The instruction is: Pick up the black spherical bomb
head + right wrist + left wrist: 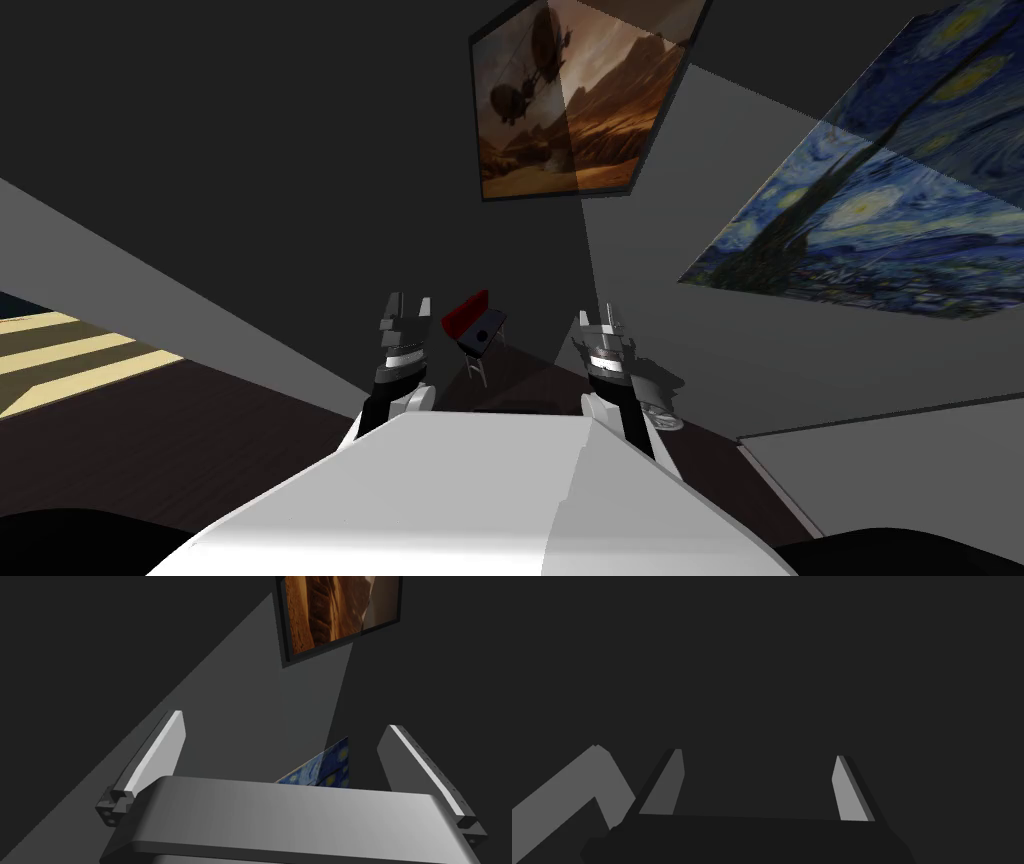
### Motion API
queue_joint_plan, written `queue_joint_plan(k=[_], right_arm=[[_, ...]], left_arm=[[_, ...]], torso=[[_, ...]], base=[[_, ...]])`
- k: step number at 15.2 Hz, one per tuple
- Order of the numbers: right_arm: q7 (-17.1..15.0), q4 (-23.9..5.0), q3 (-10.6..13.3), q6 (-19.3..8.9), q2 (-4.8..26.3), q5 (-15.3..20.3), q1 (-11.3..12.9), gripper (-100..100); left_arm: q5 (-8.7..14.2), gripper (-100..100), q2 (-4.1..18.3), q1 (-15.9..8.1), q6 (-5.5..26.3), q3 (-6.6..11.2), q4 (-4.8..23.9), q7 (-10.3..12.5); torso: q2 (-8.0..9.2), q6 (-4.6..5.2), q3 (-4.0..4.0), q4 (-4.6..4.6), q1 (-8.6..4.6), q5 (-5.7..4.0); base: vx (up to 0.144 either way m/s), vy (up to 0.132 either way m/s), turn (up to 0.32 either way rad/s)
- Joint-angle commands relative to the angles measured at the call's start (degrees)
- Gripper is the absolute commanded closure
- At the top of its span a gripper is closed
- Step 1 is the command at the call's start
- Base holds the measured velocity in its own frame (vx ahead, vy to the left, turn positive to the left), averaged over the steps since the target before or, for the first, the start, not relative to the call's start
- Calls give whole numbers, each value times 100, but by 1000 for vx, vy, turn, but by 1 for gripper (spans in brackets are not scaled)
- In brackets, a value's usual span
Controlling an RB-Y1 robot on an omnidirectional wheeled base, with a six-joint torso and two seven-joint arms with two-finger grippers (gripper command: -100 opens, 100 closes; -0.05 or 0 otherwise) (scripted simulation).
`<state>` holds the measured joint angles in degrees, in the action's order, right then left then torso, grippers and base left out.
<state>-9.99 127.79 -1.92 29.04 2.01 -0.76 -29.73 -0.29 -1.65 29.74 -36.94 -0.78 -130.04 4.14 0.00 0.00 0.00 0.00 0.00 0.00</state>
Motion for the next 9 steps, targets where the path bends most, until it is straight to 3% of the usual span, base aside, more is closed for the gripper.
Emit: queue_joint_plan(k=[1, 3, 6, 9], right_arm=[[0, 0, 0, 0, 0, 0, 0, 0], [0, 0, 0, 0, 0, 0, 0, 0], [0, 0, 0, 0, 0, 0, -1, 0], [0, 0, 0, 0, 0, 0, -1, 0]], left_arm=[[3, -100, 237, -10, 78, 2, 32, -23], [7, -100, 395, -20, 156, 4, 63, -46], [23, -100, 781, -64, 525, 15, 203, -157], [30, -100, 875, -83, 688, 20, 261, -206]], torso=[[0, 0, 0, 0, 0, 0], [-7, 0, -4, -1, -2, 0], [-19, 0, -11, -4, -5, -1], [-27, -1, -15, -6, -13, -3]], base=[[10, -7, 3], [30, -15, 8], [54, -22, 12], [59, -37, 13]])
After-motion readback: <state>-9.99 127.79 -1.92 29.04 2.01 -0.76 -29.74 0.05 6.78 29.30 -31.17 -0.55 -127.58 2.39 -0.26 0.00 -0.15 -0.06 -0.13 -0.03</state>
